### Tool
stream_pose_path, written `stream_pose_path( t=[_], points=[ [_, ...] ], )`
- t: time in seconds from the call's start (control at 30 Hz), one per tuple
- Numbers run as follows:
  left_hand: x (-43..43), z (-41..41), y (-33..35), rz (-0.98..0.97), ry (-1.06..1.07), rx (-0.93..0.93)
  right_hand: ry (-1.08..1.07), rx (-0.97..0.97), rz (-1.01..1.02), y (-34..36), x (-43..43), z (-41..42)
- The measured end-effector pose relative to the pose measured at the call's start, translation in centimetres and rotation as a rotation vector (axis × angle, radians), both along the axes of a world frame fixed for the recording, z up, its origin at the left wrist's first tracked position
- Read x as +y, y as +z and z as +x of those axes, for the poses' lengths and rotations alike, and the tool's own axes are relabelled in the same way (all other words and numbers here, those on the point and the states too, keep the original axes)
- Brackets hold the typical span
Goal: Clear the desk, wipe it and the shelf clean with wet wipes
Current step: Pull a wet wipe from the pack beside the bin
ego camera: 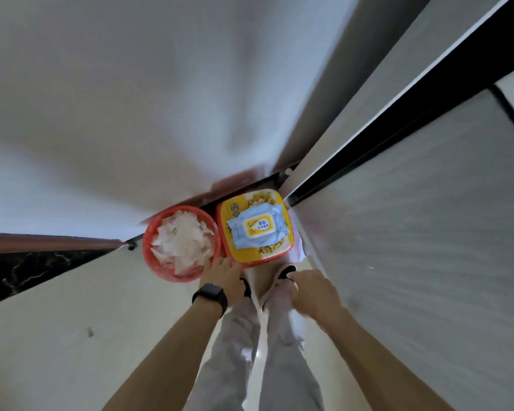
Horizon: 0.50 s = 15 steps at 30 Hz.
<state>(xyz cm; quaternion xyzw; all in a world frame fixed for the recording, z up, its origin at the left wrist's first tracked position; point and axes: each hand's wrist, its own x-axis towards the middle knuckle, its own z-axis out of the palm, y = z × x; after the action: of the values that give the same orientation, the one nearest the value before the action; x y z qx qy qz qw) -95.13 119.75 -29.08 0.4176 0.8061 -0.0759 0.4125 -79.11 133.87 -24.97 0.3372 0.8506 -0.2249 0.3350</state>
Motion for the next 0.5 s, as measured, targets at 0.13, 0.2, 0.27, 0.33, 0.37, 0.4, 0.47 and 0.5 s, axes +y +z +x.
stream_pose_path(
  t=[0.13,0.2,0.27,0.33,0.37,0.4,0.47,0.5],
  points=[
    [1.1,-0.5,-5.8,-0.046,0.061,-0.031,0.021,-0.120,-0.094,-6.3,1.2,-0.8],
    [1.9,-0.8,-7.8,-0.035,0.073,-0.058,0.040,-0.162,-0.119,-9.4,1.5,-1.2],
    [3.1,-1.5,-10.0,-0.013,0.066,-0.073,0.033,-0.171,-0.132,-12.8,1.8,-1.8],
    [4.4,-2.3,-12.6,0.009,0.069,-0.070,0.076,-0.135,-0.148,-16.2,2.0,-2.7],
    [4.9,-2.5,-13.9,0.020,0.068,-0.066,0.093,-0.099,-0.140,-18.0,2.0,-2.9],
    [5.5,-2.7,-15.4,0.032,0.055,-0.052,0.108,-0.049,-0.118,-19.7,2.0,-3.1],
    [6.8,-3.3,-18.1,0.060,0.007,-0.038,0.134,0.030,-0.080,-22.7,2.3,-3.6],
    [7.4,-3.5,-19.2,0.079,-0.014,-0.036,0.157,0.027,-0.079,-23.9,2.5,-3.9]
  ],
)
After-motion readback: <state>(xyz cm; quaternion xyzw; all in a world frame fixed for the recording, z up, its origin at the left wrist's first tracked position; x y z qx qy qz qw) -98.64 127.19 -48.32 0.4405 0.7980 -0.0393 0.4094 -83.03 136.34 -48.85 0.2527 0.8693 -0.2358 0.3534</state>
